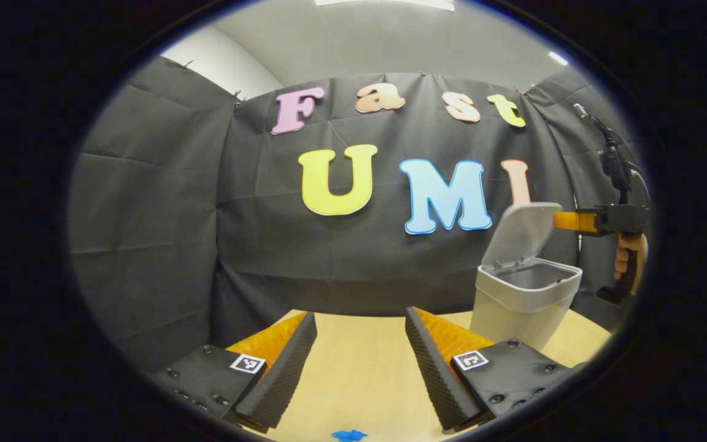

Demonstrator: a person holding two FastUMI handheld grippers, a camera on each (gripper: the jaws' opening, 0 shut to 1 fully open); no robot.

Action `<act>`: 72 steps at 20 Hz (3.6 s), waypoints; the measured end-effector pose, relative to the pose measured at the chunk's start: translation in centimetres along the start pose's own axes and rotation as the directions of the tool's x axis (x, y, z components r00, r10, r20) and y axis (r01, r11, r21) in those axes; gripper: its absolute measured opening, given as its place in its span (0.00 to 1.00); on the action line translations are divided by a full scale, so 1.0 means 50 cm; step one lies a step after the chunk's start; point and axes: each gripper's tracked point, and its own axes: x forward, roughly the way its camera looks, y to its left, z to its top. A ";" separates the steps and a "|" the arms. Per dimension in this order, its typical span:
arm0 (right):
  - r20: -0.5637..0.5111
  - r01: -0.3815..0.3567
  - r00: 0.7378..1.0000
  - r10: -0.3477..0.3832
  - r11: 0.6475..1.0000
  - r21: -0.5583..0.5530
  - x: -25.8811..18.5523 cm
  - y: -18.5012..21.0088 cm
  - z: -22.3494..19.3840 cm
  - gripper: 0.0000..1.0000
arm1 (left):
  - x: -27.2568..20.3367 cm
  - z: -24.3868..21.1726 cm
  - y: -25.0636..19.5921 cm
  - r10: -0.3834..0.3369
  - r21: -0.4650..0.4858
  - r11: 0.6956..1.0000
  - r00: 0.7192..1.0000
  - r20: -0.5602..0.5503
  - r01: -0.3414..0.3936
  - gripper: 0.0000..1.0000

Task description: Press the lid of the desktop garbage bin to open it, pick up the crumpled paper on the desktop and throw it into the bin, then pick up the pop can on the desktop and drop it into the bin, and finally close the garbage bin lid.

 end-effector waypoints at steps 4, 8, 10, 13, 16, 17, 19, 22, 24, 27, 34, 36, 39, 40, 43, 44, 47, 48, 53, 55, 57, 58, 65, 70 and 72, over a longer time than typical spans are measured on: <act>0.017 0.006 1.000 -0.006 1.000 -0.031 -0.026 0.012 0.007 0.00 | -0.003 -0.007 0.006 0.000 -0.002 1.000 1.000 -0.006 0.000 1.00; 0.026 -0.001 1.000 0.001 1.000 -0.030 -0.053 0.027 0.009 0.00 | -0.008 -0.017 0.014 0.004 -0.001 1.000 1.000 -0.015 -0.004 0.95; 0.030 -0.005 1.000 0.005 1.000 -0.005 -0.068 0.031 0.009 0.04 | -0.009 -0.022 0.018 0.003 -0.003 1.000 1.000 -0.021 -0.003 0.95; 0.040 0.003 0.999 -0.003 1.000 -0.003 -0.081 0.030 0.012 0.23 | -0.006 -0.035 0.026 0.005 -0.008 1.000 1.000 -0.029 -0.005 1.00; 0.055 0.024 0.998 -0.022 0.999 -0.031 -0.095 0.027 0.017 0.43 | -0.002 -0.051 0.031 -0.004 -0.026 1.000 0.999 -0.042 0.003 1.00; 0.060 0.027 0.998 -0.025 0.999 -0.041 -0.102 0.027 0.017 0.50 | -0.002 -0.060 0.036 -0.005 -0.034 0.999 0.999 -0.051 0.003 1.00; 0.066 0.027 0.998 -0.023 0.998 -0.056 -0.109 0.033 0.014 0.85 | 0.002 -0.074 0.047 -0.004 -0.035 0.999 0.998 -0.066 0.001 1.00; 0.072 0.046 0.997 -0.040 0.995 -0.085 -0.124 0.035 0.012 1.00 | 0.005 -0.108 0.062 -0.002 -0.006 1.000 0.995 -0.098 0.002 1.00; 0.075 0.059 0.996 -0.051 0.992 -0.111 -0.132 0.035 0.010 0.93 | 0.007 -0.135 0.068 -0.012 0.002 1.000 0.992 -0.129 0.012 1.00; 0.064 0.050 0.997 -0.042 0.990 -0.133 -0.145 0.051 -0.002 0.94 | -0.001 -0.183 0.071 -0.037 -0.006 0.999 0.982 -0.183 0.036 1.00; 0.015 -0.004 1.000 0.007 0.986 -0.168 -0.178 0.097 -0.038 0.94 | -0.041 -0.341 0.058 -0.099 -0.003 0.995 0.940 -0.325 0.104 1.00; -0.004 -0.021 1.000 0.021 0.986 -0.167 -0.190 0.110 -0.050 0.94 | -0.055 -0.389 0.053 -0.114 0.002 0.992 0.921 -0.372 0.124 1.00; -0.031 -0.040 0.999 0.036 0.988 -0.148 -0.210 0.130 -0.070 0.94 | -0.066 -0.445 0.049 -0.118 0.005 0.991 0.900 -0.419 0.133 1.00; -0.042 -0.044 0.998 0.039 0.988 -0.147 -0.215 0.134 -0.076 0.94 | -0.069 -0.461 0.047 -0.120 0.006 0.991 0.896 -0.428 0.135 0.96; -0.067 -0.057 0.997 0.047 0.986 -0.159 -0.232 0.141 -0.091 0.94 | -0.075 -0.505 0.045 -0.128 -0.004 0.990 0.874 -0.470 0.142 0.96; -0.067 -0.056 0.997 0.046 0.986 -0.159 -0.237 0.140 -0.090 0.94 | -0.074 -0.521 0.045 -0.129 -0.013 0.990 0.866 -0.483 0.140 0.96; -0.073 -0.045 0.997 0.035 0.988 -0.150 -0.244 0.135 -0.093 0.94 | -0.074 -0.568 0.056 -0.118 -0.017 0.992 0.844 -0.524 0.127 0.95; -0.079 -0.042 0.996 0.031 0.988 -0.147 -0.248 0.133 -0.094 0.94 | -0.073 -0.585 0.059 -0.116 -0.019 0.992 0.836 -0.537 0.125 0.95; -0.097 -0.020 0.995 0.006 0.990 -0.143 -0.259 0.117 -0.102 0.94 | -0.072 -0.658 0.078 -0.101 -0.024 0.994 0.792 -0.602 0.108 0.90; -0.103 -0.011 0.995 -0.004 0.990 -0.140 -0.260 0.110 -0.104 0.94 | -0.072 -0.674 0.083 -0.093 -0.025 0.995 0.785 -0.612 0.098 1.00; -0.109 -0.003 0.994 -0.011 0.991 -0.131 -0.262 0.107 -0.108 0.94 | -0.076 -0.695 0.087 -0.089 -0.024 0.995 0.770 -0.632 0.095 1.00; -0.112 0.000 0.994 -0.014 0.992 -0.125 -0.262 0.106 -0.109 0.94 | -0.079 -0.705 0.090 -0.085 -0.022 0.996 0.763 -0.641 0.092 1.00; -0.141 0.003 0.990 -0.018 0.994 -0.107 -0.259 0.109 -0.125 0.94 | -0.082 -0.722 0.092 -0.075 -0.001 0.995 0.768 -0.636 0.096 0.86; -0.153 -0.003 0.988 -0.014 0.994 -0.108 -0.263 0.112 -0.132 0.94 | -0.077 -0.722 0.083 -0.082 0.010 0.994 0.778 -0.623 0.112 0.49; -0.156 -0.002 0.988 -0.015 0.994 -0.106 -0.264 0.110 -0.135 0.94 | -0.075 -0.723 0.083 -0.087 0.012 0.993 0.781 -0.619 0.120 0.60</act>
